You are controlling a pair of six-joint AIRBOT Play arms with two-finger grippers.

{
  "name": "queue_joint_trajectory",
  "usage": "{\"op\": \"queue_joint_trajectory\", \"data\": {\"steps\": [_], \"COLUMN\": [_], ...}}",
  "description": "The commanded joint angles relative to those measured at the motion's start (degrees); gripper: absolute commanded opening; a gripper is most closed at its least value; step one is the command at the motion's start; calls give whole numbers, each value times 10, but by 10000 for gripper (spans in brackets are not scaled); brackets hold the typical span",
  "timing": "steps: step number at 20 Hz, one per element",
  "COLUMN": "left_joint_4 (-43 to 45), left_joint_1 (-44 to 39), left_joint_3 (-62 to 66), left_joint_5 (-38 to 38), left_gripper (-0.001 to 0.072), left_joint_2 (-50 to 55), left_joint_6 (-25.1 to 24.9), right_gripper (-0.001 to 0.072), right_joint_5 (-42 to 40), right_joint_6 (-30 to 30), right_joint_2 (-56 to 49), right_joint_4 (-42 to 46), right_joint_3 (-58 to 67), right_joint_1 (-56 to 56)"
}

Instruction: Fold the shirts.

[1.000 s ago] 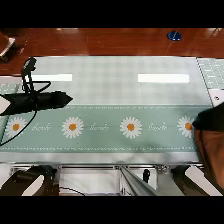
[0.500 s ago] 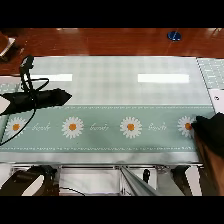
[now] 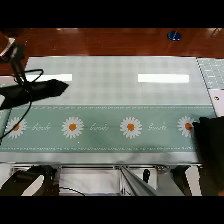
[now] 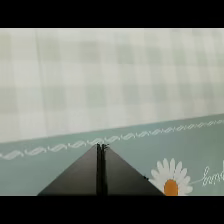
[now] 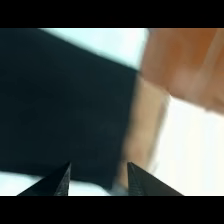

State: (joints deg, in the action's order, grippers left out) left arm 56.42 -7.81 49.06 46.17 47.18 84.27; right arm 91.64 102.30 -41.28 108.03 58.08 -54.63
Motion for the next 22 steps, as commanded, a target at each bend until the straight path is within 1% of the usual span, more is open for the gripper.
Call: {"op": "queue_joint_trajectory", "data": {"steps": [1, 2, 3, 4, 5, 6, 7, 9, 10, 11, 12, 13, 14, 15, 16, 17, 18, 19, 22], "left_joint_4": [2, 2, 2, 2, 0, -4, -5, 13, 46, 89, 133, 177, 217, 234, 233, 231, 233, 233, 233], "left_joint_1": [18, 31, 41, 47, 45, 37, 23, -23, -55, -87, -110, -120, -117, -104, -89, -75, -66, -59, -56], "left_joint_3": [89, 133, 173, 214, 246, 266, 273, 253, 223, 178, 131, 90, 65, 61, 63, 63, 62, 62, 62], "left_joint_5": [-14, -2, 8, 17, 26, 38, 49, 86, 97, 97, 91, 84, 89, 101, 104, 100, 99, 109, 109], "left_gripper": [26, 26, 26, 26, 25, 26, 25, 25, 25, 25, 25, 25, 25, 26, 26, 26, 26, 26, 26], "left_joint_2": [14, 23, 30, 38, 45, 51, 54, 63, 68, 73, 82, 94, 109, 120, 123, 121, 121, 121, 122], "left_joint_6": [-13, -12, -12, -11, -10, -10, -10, -13, -15, -14, -3, 14, 35, 60, 71, 71, 60, 53, 54], "right_gripper": [348, 181, 25, 22, 22, 22, 22, 22, 22, 22, 22, 22, 22, 21, 22, 22, 22, 22, 22], "right_joint_5": [-106, -138, -173, -210, -231, -249, -259, -262, -262, -264, -264, -262, -252, -242, -239, -241, -238, -231, -232], "right_joint_6": [3, -13, -67, -120, -156, -181, -195, -192, -177, -145, -104, -52, -12, 11, 23, 25, 20, 21, 21], "right_joint_2": [-54, -70, -80, -90, -97, -105, -113, -143, -162, -184, -207, -232, -253, -267, -273, -273, -272, -272, -272], "right_joint_4": [-218, -343, -469, -587, -644, -653, -621, -483, -407, -323, -248, -174, -125, -103, -96, -96, -94, -96, -100], "right_joint_3": [115, 138, 146, 146, 146, 146, 146, 139, 129, 112, 96, 83, 80, 80, 80, 80, 80, 80, 80], "right_joint_1": [0, 5, 21, 58, 110, 184, 262, 440, 516, 586, 636, 672, 688, 691, 690, 690, 690, 690, 690]}}
